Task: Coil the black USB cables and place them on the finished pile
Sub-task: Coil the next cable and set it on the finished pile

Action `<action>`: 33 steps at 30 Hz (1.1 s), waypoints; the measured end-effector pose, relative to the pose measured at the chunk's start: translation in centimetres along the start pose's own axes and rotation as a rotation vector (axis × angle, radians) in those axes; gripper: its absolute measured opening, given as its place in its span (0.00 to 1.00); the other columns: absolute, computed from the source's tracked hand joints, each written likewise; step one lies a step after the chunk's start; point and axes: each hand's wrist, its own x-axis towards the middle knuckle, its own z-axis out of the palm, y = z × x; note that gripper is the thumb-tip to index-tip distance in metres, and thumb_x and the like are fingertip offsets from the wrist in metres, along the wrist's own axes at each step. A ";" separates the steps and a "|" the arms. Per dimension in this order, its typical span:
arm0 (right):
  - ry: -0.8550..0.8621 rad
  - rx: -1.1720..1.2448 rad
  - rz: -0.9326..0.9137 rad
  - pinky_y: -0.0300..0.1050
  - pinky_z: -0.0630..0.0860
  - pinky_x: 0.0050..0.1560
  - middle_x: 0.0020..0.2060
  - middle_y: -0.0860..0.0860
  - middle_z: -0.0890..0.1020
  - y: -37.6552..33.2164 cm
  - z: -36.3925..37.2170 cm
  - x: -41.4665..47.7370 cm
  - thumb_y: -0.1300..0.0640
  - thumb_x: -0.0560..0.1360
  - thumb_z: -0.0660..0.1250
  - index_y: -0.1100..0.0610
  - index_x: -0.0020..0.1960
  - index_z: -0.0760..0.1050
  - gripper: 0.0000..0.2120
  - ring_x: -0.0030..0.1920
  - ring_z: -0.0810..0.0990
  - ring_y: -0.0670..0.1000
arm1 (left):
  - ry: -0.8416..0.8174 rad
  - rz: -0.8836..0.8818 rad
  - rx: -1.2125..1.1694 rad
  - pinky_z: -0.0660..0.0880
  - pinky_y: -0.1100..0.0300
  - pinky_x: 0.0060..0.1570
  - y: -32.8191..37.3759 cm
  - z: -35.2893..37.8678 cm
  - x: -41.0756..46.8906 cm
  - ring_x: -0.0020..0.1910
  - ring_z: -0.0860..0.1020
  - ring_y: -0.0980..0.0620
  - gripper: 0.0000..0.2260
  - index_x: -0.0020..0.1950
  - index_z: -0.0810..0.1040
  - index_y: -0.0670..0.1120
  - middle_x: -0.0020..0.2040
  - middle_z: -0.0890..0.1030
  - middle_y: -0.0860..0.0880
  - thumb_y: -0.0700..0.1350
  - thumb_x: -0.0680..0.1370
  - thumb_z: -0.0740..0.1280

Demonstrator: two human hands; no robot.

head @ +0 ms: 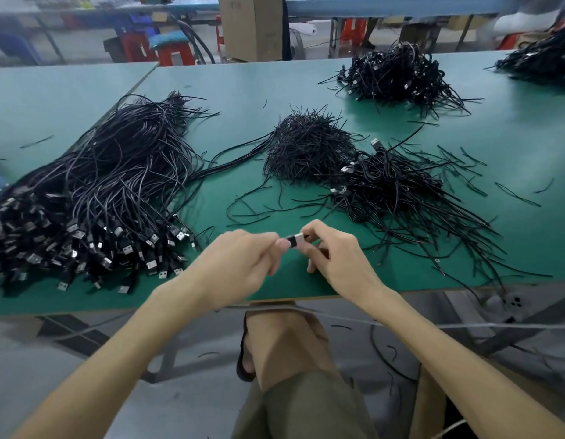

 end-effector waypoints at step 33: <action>0.365 0.723 0.452 0.41 0.69 0.27 0.39 0.55 0.85 -2.2 -2.5 2.7 0.55 0.84 0.62 0.58 0.45 0.75 0.11 0.30 0.81 0.53 | 0.118 -0.020 -1.841 0.66 0.68 0.28 4.3 0.1 0.6 0.27 0.63 0.60 0.16 0.39 0.73 0.49 0.30 0.68 0.56 0.50 0.84 0.56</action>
